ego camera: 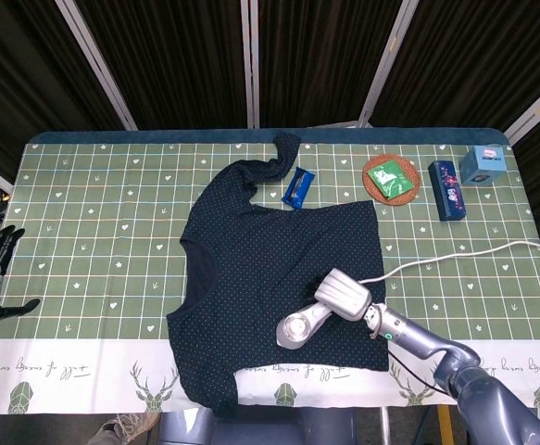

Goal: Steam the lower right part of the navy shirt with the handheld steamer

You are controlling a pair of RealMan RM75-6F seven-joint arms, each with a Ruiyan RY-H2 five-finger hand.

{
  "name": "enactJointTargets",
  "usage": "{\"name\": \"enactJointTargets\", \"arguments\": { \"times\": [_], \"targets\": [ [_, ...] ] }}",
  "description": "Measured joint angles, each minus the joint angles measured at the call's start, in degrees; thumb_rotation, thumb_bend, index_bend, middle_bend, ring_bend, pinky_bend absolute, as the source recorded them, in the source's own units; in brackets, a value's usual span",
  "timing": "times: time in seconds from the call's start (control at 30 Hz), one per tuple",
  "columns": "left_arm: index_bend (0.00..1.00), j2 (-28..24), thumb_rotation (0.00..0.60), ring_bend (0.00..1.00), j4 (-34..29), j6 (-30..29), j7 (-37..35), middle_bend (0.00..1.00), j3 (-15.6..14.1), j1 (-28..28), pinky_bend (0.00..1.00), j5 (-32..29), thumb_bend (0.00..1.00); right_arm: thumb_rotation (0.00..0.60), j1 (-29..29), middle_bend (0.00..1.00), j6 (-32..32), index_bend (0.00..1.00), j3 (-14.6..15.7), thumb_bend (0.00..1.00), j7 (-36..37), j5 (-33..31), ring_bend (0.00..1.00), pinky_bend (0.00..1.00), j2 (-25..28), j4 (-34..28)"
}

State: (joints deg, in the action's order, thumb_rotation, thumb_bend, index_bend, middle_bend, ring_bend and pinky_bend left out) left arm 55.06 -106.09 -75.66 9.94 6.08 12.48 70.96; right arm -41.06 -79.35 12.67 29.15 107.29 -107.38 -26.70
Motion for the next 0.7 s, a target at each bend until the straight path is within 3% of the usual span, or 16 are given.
{"name": "enactJointTargets", "arguments": {
  "times": [0.37,0.7],
  "targets": [
    [0.00,0.0,0.600,0.00,0.0,-0.1,0.0,0.00,0.0,0.0,0.00,0.0,0.00,0.600,-0.7,0.64,-1.6,0.80,1.1,1.00,-3.7,1.8,0.61,0.90,0.9,-2.5],
    [0.00,0.2,0.600,0.00,0.1,0.0,0.2,0.00,-0.1,0.1,0.00,-0.1,0.00,0.600,0.8,0.64,-0.8,0.80,0.3,1.00,-2.6,-0.1,0.61,0.90,1.6,1.4]
  ]
}}
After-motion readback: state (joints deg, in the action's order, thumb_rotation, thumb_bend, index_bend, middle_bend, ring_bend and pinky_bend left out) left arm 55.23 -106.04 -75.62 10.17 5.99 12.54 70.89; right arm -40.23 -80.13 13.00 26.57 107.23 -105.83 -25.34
